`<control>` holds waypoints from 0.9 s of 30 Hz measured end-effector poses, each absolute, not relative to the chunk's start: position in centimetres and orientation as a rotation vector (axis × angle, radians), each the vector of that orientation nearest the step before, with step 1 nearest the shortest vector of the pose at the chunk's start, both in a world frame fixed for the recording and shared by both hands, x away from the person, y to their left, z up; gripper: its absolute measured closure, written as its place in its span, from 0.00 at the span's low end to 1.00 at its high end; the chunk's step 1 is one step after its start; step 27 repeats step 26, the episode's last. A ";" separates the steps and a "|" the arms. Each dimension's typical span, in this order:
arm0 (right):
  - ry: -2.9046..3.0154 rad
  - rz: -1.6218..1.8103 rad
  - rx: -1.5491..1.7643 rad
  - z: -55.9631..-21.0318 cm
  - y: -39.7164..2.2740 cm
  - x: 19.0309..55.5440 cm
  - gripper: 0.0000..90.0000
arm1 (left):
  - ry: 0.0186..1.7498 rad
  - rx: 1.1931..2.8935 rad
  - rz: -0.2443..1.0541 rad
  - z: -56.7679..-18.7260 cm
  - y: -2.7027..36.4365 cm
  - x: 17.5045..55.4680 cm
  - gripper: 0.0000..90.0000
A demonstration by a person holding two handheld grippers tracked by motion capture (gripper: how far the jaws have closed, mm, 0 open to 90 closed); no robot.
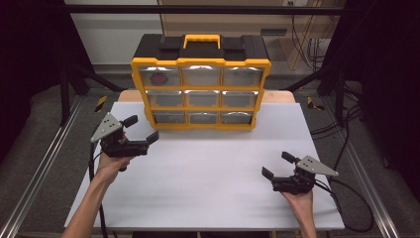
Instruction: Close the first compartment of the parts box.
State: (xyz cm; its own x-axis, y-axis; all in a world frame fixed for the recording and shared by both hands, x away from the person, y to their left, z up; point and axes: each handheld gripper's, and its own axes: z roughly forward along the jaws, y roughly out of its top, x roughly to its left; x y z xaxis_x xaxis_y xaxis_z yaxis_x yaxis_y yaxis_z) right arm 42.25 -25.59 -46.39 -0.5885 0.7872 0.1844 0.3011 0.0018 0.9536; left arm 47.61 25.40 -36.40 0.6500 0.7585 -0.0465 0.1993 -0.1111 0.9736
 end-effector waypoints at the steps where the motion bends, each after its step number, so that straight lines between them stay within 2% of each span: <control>1: 1.883 1.614 1.120 -46.4 -25.6 42.3 0.00 | 0.795 1.648 0.569 -36.7 25.5 47.4 0.04; 16: 1.886 1.617 1.122 -46.5 -25.5 42.3 0.00 | 0.822 1.623 0.533 -41.7 27.3 44.6 0.03; 27: 1.892 1.613 1.119 -46.5 -25.5 42.3 0.00 | 0.831 1.618 0.548 -43.0 28.3 43.9 0.03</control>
